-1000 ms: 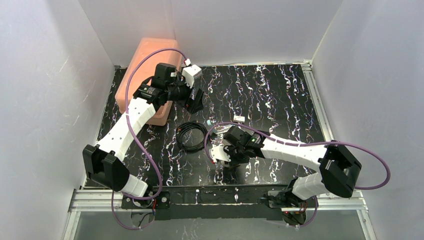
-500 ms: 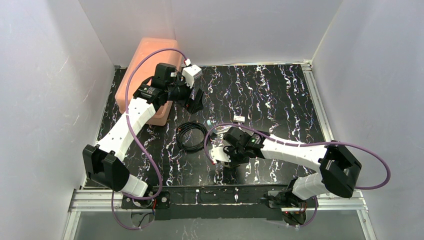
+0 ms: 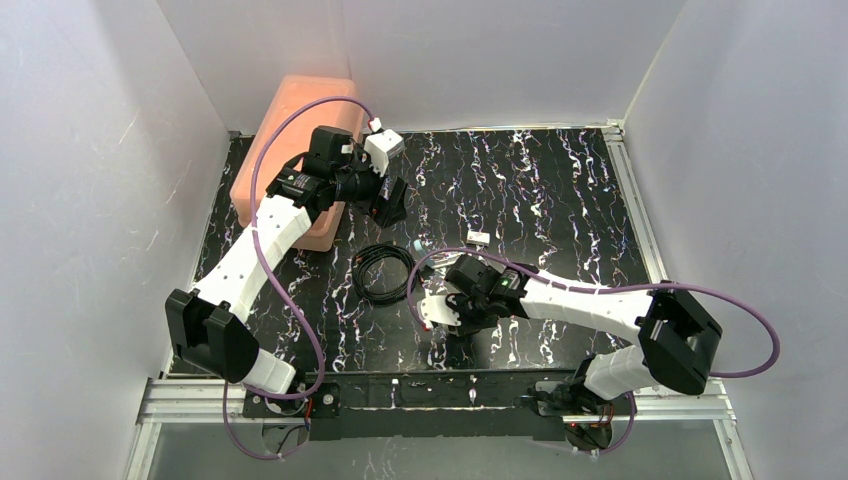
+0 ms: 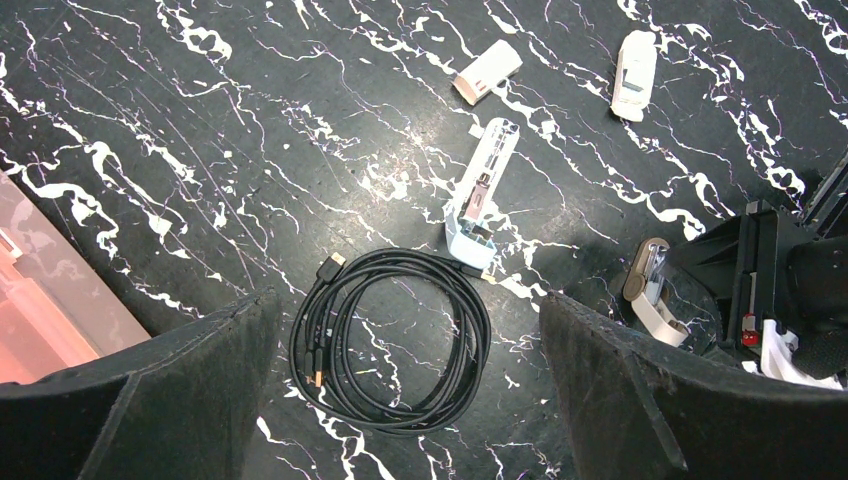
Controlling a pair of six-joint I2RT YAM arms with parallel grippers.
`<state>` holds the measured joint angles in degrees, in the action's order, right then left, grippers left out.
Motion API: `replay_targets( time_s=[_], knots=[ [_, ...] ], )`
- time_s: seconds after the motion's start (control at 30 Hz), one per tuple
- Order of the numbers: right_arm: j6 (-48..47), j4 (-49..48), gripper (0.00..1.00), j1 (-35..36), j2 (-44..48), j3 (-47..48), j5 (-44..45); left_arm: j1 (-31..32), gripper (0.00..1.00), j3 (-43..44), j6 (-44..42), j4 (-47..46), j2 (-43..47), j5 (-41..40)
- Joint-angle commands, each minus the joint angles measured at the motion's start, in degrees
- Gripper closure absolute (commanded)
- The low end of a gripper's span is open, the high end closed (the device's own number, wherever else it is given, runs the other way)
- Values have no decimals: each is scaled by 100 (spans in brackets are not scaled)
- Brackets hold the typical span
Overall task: Load the staples into the stapler
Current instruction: Install the staple into the stapler.
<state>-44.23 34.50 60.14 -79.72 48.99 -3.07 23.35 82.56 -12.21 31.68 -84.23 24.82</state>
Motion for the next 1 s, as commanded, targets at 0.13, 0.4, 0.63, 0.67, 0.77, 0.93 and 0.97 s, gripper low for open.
replay_targets(
  time_s=[0.13, 0.4, 0.63, 0.67, 0.77, 0.93, 0.97],
  knots=[
    [53, 39, 99, 41, -120, 24, 57, -35, 1, 207, -54, 94, -11, 23],
    [53, 17, 99, 41, -151, 14, 79, -33, 1, 207, -54, 92, -14, 20],
    [58, 43, 99, 39, -134, 39, 35, -38, 1, 198, -55, 93, -10, 11],
    [68, 55, 99, 41, -119, 47, 27, -37, 2, 199, -59, 93, -13, 11],
    [97, 73, 99, 48, -99, 65, 30, -34, 2, 206, -62, 91, -15, 5],
    [120, 84, 99, 51, -89, 67, 77, -38, 1, 199, -62, 89, -8, 2],
    [124, 82, 99, 55, -87, 73, 78, -39, 2, 198, -60, 93, -15, -1]
  ],
)
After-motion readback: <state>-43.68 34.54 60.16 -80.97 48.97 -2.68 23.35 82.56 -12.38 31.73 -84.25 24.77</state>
